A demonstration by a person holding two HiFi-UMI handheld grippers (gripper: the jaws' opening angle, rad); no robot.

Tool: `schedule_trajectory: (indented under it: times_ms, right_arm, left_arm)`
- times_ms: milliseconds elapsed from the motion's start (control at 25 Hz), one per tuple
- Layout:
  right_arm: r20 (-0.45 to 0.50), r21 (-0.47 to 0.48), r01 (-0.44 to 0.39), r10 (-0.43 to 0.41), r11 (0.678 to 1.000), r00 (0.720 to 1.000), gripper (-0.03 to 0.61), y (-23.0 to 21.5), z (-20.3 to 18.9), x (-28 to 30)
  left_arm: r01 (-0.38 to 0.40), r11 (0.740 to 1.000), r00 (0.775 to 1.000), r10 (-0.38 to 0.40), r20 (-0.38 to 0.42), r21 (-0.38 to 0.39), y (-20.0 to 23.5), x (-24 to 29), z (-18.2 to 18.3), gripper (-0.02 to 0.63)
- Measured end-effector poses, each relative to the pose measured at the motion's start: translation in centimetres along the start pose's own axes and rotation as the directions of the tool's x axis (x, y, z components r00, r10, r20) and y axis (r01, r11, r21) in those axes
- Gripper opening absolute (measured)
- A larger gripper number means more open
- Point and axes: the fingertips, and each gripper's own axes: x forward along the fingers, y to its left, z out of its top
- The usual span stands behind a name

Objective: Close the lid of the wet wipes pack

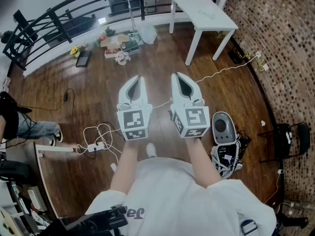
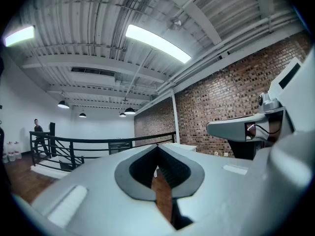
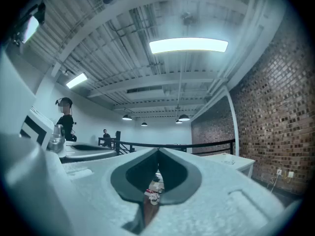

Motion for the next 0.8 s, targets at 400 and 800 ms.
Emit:
schedule_trajectory:
  times_ms: [400,800]
  right_arm:
    - [-0.134,-0.019,-0.006,0.003,1.0,0.991,-0.014,-0.5,-4.3,11.2]
    - [-0.074,0.048,-0.055,0.058,0.997,0.996,-0.012,-9.0,-4.8,27.6]
  left_arm:
    - [0.017,0.997,1.0,-0.019,-0.021,-0.079,5.1,8.4,-1.8,0.017]
    - [0.019,0.997,1.0,-0.02,-0.01,-0.076,8.1,26.0,-1.9,0.017]
